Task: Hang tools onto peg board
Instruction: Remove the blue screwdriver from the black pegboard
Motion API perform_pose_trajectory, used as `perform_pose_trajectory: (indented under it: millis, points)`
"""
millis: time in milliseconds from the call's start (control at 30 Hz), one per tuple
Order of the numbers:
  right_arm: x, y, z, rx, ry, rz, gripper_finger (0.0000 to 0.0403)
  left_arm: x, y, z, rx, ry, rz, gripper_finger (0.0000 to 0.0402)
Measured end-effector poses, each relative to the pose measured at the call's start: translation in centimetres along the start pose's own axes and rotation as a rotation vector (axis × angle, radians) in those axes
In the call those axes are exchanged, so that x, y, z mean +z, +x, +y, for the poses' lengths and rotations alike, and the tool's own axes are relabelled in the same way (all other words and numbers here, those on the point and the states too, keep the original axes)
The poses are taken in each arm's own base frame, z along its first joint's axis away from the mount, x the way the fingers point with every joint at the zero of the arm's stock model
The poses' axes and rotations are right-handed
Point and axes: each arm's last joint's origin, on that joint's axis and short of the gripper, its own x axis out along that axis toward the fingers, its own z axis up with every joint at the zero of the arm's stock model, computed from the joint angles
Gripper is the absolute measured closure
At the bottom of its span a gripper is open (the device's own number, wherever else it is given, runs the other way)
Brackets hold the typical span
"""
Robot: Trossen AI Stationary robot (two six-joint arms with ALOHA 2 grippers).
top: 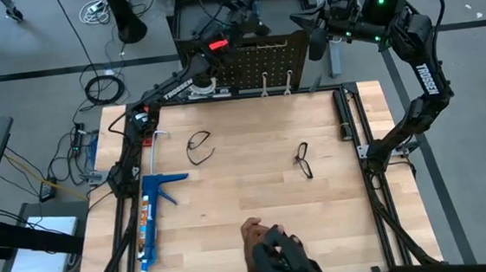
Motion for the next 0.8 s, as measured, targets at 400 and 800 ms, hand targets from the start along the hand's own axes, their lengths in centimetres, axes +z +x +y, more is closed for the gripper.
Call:
perform_pose_trajectory:
  millis: [400, 800]
  points:
    - [-0.1, -0.1, 0.0, -0.001, 0.014, 0.016, 0.039, 2.1, -0.5, 1.5, 0.168, -0.257, -0.216, 0.036]
    - [0.4, 0.1, -0.1, -0.007, -0.082, -0.039, 0.0349, 8.4, -3.2, 8.4, 0.527, -0.43, -0.103, 0.0374]
